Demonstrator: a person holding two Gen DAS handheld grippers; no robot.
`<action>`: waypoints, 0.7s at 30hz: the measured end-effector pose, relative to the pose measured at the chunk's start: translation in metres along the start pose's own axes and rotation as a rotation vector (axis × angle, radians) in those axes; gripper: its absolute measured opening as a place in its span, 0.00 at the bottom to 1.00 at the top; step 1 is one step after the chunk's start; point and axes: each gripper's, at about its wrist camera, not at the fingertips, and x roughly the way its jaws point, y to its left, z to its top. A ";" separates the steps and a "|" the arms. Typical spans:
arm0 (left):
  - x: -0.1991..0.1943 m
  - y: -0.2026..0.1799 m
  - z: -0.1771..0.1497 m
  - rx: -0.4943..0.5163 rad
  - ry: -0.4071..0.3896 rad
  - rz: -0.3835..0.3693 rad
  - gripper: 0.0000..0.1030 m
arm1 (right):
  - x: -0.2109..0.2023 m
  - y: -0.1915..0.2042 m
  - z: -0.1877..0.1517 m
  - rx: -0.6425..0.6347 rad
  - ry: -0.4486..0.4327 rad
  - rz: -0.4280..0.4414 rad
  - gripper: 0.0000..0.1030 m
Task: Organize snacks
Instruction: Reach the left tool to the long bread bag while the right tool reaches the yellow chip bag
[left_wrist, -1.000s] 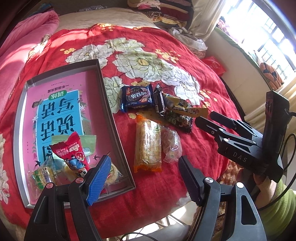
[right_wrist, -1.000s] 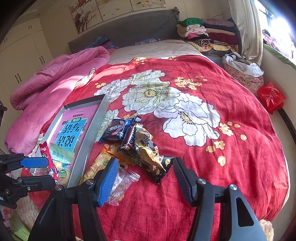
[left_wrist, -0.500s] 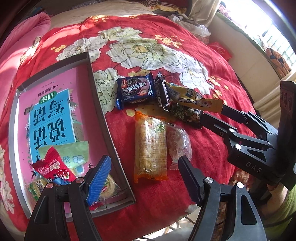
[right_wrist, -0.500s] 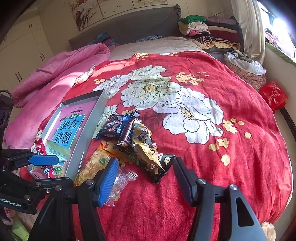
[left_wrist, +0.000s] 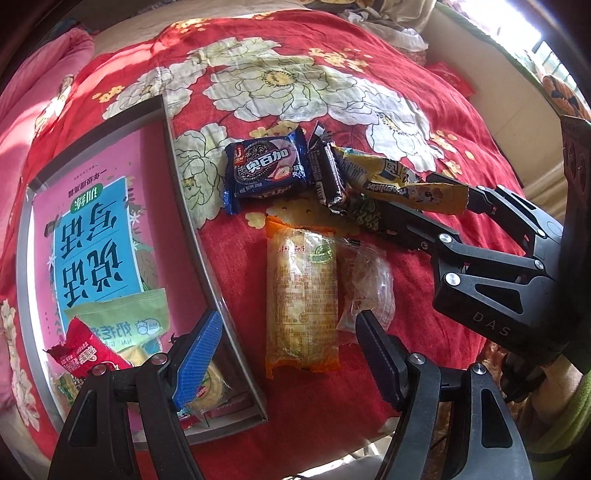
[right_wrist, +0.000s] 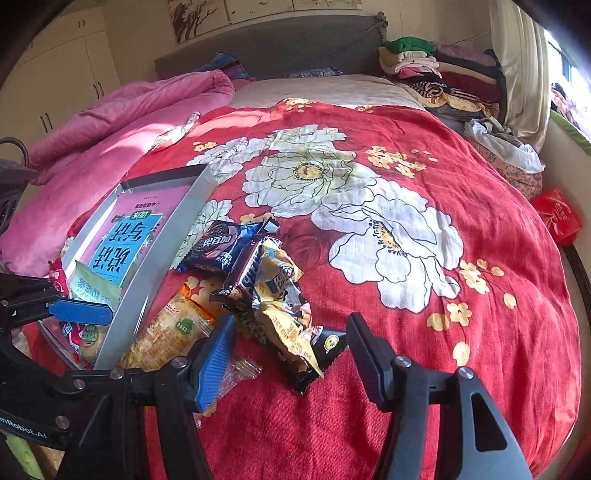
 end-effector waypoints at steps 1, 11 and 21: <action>0.001 0.000 0.001 -0.003 0.002 0.002 0.74 | 0.002 0.001 0.001 -0.012 -0.001 -0.006 0.59; 0.000 0.003 0.006 -0.009 0.005 0.007 0.71 | 0.022 0.007 0.010 -0.076 0.000 -0.013 0.54; 0.008 -0.004 0.009 0.009 0.025 -0.020 0.64 | 0.037 0.000 0.019 -0.075 0.008 0.009 0.39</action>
